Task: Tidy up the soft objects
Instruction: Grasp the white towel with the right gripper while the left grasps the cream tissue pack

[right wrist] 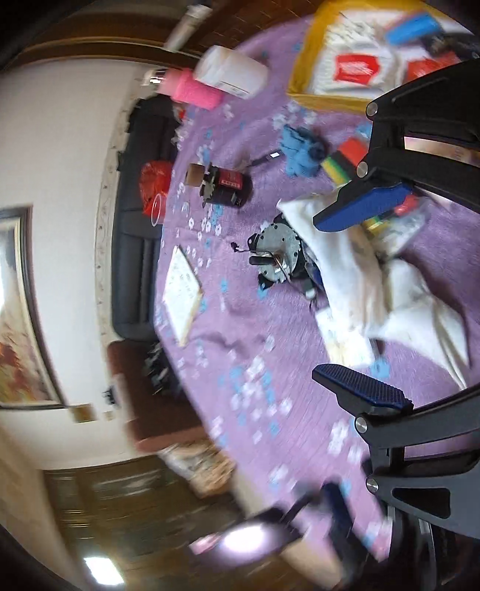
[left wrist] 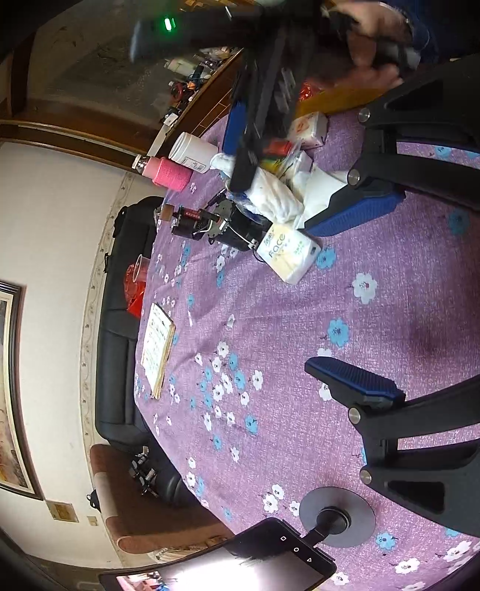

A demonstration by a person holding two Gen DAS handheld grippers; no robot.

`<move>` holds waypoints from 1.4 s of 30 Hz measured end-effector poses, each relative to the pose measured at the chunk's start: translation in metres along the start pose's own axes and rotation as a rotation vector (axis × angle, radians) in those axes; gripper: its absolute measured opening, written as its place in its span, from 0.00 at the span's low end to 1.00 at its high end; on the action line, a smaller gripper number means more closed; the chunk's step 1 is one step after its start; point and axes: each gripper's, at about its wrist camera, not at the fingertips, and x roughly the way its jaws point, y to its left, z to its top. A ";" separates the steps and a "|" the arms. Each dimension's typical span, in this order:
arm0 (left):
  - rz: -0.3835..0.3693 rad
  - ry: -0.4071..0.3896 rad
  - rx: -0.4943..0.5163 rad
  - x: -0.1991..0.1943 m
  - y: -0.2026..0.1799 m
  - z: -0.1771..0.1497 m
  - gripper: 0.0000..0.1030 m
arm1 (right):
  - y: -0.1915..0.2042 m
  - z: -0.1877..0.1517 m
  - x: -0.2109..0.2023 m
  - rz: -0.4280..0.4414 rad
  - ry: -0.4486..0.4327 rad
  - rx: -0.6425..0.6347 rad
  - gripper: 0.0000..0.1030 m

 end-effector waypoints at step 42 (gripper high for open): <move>0.068 0.302 0.149 0.115 -0.038 0.031 0.48 | -0.049 -0.028 -0.031 0.268 -0.256 0.229 0.20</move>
